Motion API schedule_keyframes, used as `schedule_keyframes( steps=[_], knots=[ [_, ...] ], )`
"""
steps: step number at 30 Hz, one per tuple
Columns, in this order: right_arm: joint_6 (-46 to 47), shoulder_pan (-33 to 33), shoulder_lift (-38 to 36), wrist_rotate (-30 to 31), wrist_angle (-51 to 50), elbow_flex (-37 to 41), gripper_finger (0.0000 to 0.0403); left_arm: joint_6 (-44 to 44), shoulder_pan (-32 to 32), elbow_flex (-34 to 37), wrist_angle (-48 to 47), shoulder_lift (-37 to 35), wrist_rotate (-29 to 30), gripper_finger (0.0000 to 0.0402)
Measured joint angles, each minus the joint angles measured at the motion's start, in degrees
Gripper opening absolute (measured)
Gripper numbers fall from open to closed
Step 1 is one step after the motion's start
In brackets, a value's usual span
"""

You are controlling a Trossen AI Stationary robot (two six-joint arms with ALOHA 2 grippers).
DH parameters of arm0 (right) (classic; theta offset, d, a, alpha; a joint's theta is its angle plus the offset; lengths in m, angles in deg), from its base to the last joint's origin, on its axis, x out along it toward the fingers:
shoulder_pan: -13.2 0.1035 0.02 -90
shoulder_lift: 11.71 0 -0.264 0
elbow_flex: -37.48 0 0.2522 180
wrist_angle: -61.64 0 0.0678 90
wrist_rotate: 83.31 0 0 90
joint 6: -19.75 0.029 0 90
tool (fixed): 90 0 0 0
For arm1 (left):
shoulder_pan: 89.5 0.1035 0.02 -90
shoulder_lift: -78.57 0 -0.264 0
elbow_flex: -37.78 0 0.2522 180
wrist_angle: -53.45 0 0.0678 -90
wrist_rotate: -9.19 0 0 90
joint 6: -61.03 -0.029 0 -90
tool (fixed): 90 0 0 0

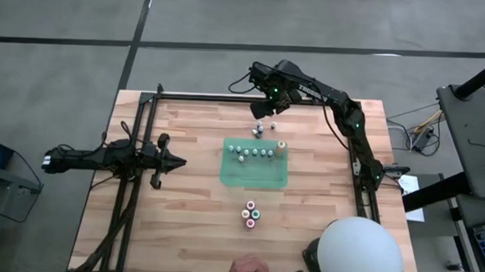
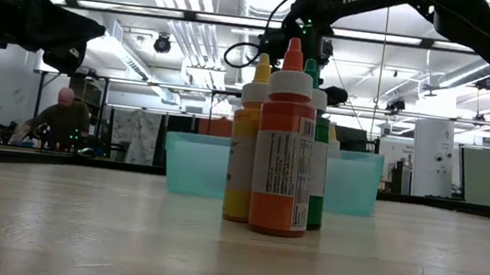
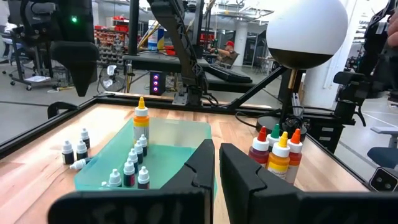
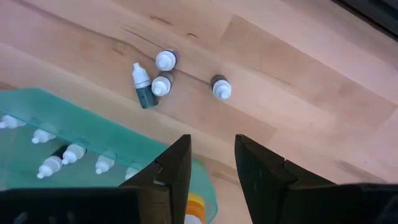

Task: Pick & Place food coloring
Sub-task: Put the small black food coloring bottle into the green container

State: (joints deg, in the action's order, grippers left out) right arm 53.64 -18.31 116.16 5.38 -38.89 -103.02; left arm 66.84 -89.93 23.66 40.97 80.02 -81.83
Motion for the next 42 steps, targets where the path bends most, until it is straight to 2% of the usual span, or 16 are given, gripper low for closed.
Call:
schedule_keyframes(
  steps=[10, 21, 30, 42],
  knots=[
    [-0.4, 0.8, -4.2, 0.0, 0.6, 3.7, 0.0121, 0.0, 0.0, 0.0, 0.0, 0.0, 0.0, 0.0000],
    [0.2, 1.1, -11.9, -0.3, 14.5, 21.0, 0.0114, 0.0, 0.0, 0.0, 0.0, 0.0, 0.0, 0.0000],
    [0.2, 1.1, -11.1, -0.4, 20.1, 25.9, 0.0131, 0.0, 0.0, 0.0, 0.0, 0.0, 0.0, 0.0000],
    [-0.9, -1.5, -7.1, 0.0, 22.4, 26.0, 0.0146, 0.0, 0.0, 0.0, 0.0, 0.0, 0.0, 0.0000]
  ],
)
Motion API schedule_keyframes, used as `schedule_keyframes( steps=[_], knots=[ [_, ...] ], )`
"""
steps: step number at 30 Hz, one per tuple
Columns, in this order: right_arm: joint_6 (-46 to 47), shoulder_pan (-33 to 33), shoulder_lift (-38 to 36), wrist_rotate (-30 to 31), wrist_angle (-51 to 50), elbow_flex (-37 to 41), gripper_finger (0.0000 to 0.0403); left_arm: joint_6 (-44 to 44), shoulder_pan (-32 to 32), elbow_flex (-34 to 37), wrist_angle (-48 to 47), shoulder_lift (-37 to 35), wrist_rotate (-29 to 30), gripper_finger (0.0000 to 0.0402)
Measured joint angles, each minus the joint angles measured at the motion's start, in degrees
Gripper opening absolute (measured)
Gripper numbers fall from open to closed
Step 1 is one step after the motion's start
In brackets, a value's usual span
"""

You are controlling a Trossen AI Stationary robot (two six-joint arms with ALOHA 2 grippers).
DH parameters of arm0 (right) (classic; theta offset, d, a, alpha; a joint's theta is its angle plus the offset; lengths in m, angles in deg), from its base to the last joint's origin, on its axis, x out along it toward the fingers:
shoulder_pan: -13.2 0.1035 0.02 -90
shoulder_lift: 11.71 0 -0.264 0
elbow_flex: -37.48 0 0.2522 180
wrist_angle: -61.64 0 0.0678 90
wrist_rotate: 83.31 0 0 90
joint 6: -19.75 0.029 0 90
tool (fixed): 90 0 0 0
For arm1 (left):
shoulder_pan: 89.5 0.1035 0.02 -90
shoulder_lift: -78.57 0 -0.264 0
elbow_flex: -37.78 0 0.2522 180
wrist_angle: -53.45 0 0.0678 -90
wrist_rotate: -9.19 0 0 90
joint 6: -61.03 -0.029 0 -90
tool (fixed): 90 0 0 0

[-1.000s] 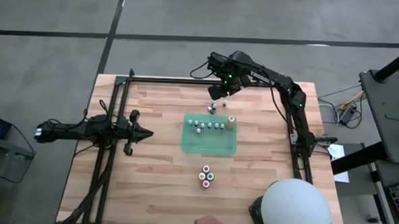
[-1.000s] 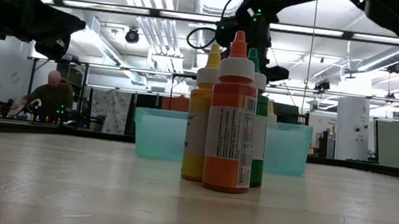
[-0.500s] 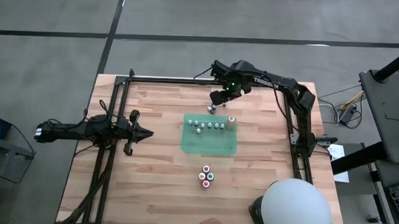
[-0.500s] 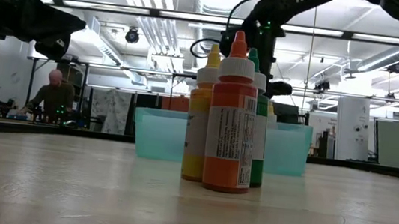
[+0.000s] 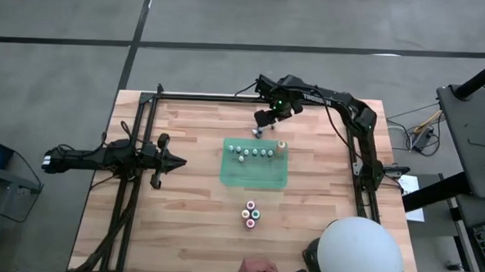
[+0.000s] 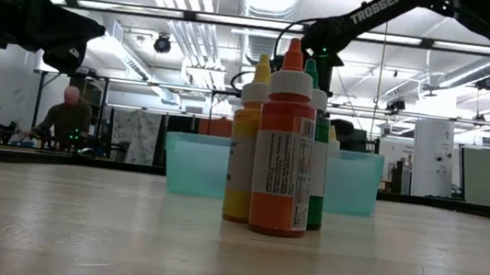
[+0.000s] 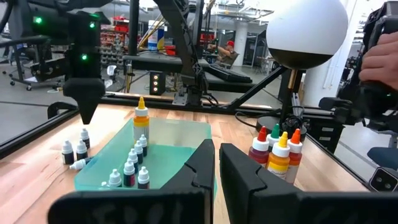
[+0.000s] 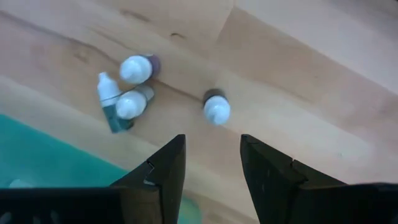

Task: Pick & Place food coloring
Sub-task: Put the small black food coloring bottle into the green container

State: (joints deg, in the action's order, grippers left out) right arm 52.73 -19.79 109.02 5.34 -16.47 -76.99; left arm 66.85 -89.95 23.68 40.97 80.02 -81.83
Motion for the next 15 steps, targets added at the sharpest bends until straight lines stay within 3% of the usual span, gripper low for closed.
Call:
schedule_keyframes(
  steps=[15],
  knots=[
    [-1.5, -1.2, 3.0, -0.1, 1.0, 0.0, 0.0148, 0.0, 0.0, 0.0, 0.0, 0.0, 0.0, 0.0000]
  ],
)
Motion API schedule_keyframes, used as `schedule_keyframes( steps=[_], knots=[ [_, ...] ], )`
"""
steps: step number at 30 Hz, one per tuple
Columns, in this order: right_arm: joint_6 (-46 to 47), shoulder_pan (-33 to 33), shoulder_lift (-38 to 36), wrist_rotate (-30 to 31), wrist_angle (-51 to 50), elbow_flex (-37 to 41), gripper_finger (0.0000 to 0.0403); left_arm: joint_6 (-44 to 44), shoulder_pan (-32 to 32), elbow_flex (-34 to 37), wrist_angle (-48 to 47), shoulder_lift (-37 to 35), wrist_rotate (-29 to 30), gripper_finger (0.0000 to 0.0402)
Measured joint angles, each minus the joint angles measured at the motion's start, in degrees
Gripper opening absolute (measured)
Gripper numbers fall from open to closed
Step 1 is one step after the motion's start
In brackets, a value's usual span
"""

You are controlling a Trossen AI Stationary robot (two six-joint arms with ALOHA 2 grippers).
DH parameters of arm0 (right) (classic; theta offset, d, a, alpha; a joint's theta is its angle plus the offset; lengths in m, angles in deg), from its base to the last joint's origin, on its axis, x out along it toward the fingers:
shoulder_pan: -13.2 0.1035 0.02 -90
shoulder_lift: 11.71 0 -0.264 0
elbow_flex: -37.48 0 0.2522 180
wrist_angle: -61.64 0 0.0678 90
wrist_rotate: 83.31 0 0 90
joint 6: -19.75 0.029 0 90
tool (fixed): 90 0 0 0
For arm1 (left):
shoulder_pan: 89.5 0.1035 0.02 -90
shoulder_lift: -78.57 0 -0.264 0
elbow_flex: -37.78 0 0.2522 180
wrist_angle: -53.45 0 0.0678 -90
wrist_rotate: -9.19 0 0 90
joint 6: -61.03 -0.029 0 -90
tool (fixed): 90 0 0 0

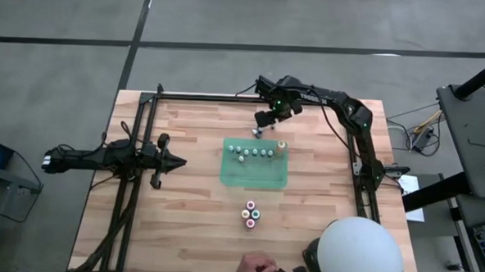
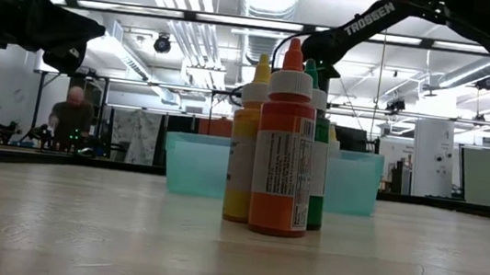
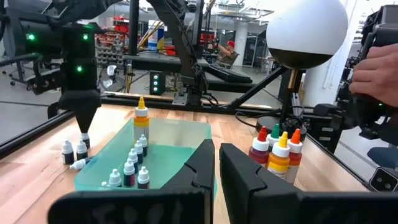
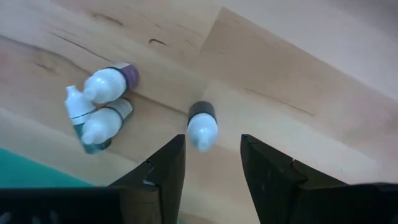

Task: Pick & Place food coloring
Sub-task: Put the small black food coloring bottle into the green container

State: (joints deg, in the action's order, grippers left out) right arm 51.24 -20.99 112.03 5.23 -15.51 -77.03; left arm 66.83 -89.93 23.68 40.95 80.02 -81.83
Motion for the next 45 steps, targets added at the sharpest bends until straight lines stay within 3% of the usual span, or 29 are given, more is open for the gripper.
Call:
schedule_keyframes(
  steps=[45],
  knots=[
    [-3.0, -0.2, 0.3, -0.5, 4.5, 2.8, 0.0128, 0.0, 0.0, 0.0, 0.0, 0.0, 0.0, 0.0000]
  ],
)
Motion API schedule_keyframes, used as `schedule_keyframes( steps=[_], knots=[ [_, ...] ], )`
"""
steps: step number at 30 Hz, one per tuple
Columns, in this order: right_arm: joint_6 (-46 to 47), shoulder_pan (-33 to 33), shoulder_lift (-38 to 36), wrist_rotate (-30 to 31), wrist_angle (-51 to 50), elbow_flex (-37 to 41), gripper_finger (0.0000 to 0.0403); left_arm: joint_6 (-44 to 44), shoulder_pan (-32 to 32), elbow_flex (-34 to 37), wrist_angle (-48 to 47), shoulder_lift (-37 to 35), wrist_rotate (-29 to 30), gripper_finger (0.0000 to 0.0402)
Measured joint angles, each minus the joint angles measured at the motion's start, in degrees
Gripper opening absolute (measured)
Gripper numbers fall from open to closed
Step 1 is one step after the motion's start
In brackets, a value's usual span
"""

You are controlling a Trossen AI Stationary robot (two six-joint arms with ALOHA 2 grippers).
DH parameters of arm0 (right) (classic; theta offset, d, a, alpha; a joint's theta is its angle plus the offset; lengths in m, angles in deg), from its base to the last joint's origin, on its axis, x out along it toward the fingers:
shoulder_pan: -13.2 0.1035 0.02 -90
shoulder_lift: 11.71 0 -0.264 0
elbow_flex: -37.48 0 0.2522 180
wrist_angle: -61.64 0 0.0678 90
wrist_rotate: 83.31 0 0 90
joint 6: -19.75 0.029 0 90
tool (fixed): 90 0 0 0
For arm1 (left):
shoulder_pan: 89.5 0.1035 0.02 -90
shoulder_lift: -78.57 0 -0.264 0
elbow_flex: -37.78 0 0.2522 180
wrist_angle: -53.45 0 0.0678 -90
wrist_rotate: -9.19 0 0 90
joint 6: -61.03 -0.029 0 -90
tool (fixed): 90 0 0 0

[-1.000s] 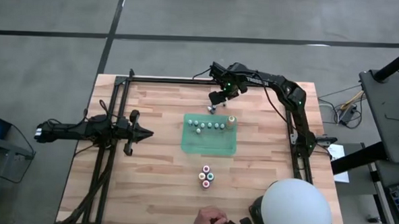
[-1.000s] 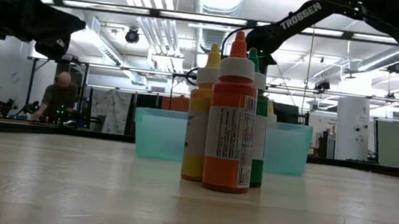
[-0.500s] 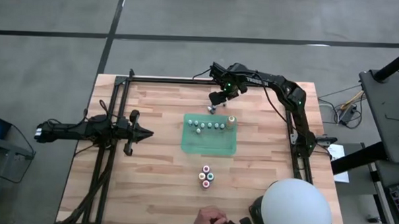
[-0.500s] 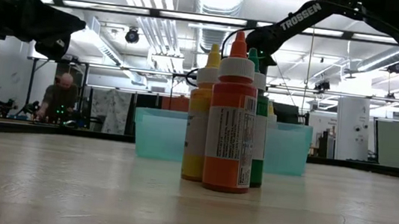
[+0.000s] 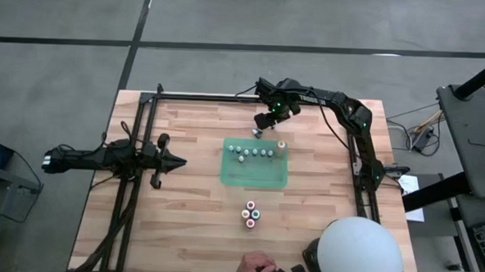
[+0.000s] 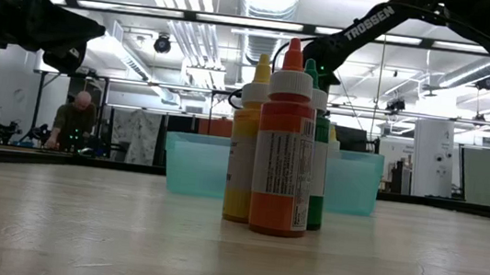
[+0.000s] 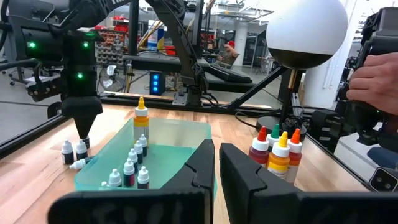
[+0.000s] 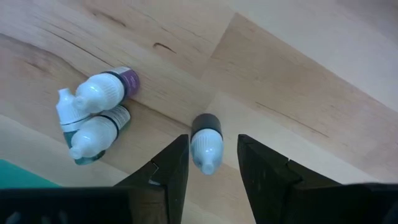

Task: Pick & Place food coloring
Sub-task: Put the small black food coloring bottle into the green container

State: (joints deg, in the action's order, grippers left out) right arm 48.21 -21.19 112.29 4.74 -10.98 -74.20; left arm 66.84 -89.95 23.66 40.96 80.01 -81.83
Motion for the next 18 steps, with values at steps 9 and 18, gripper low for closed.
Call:
schedule_keyframes(
  steps=[9, 18],
  knots=[
    [-0.2, 0.1, 0.0, -1.8, 1.2, 0.7, 0.0117, 0.0, 0.0, 0.0, 0.0, 0.0, 0.0, 0.0000],
    [-0.2, 0.1, 0.0, -1.8, 1.1, 0.7, 0.0064, 0.0, 0.0, 0.0, 0.0, 0.0, 0.0, 0.0000]
  ],
)
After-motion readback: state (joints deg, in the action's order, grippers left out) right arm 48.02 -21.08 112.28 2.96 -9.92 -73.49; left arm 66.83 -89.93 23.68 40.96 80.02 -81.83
